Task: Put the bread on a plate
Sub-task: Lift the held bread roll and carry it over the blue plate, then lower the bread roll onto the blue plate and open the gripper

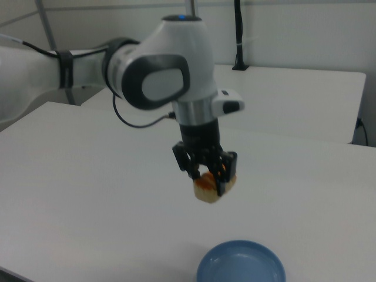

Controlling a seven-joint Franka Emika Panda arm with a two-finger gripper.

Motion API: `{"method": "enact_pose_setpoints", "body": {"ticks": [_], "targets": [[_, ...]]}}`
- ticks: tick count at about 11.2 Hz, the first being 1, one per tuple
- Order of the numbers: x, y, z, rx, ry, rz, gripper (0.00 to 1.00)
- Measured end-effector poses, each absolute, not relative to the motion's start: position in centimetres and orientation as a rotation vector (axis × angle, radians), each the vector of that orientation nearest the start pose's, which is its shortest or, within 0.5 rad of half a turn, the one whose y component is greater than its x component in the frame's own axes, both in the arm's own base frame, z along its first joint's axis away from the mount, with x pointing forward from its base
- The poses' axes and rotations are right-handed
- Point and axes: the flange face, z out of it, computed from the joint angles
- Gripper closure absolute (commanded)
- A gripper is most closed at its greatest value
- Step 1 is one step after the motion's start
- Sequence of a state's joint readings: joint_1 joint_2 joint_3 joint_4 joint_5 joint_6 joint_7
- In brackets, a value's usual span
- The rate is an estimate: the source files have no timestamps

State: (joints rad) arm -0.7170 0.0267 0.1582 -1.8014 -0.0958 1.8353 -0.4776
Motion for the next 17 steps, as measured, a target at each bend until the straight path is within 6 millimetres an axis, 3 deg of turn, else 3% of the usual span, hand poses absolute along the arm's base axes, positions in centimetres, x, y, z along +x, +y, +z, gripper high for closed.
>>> {"method": "enact_pose_setpoints", "body": {"ticks": [5, 10, 15, 16, 17], "targets": [[45.4, -36.4, 43.9, -3.253, 0.072, -0.035, 0.43], [42.3, -40.3, 40.1, -3.25, 0.055, -0.008, 0.45], [41.8, -40.7, 35.3, -3.255, 0.034, -0.034, 0.46], [41.9, -40.6, 35.0, -3.252, 0.027, -0.029, 0.21], [42.1, -40.4, 34.8, -3.249, 0.021, -0.026, 0.08]]}}
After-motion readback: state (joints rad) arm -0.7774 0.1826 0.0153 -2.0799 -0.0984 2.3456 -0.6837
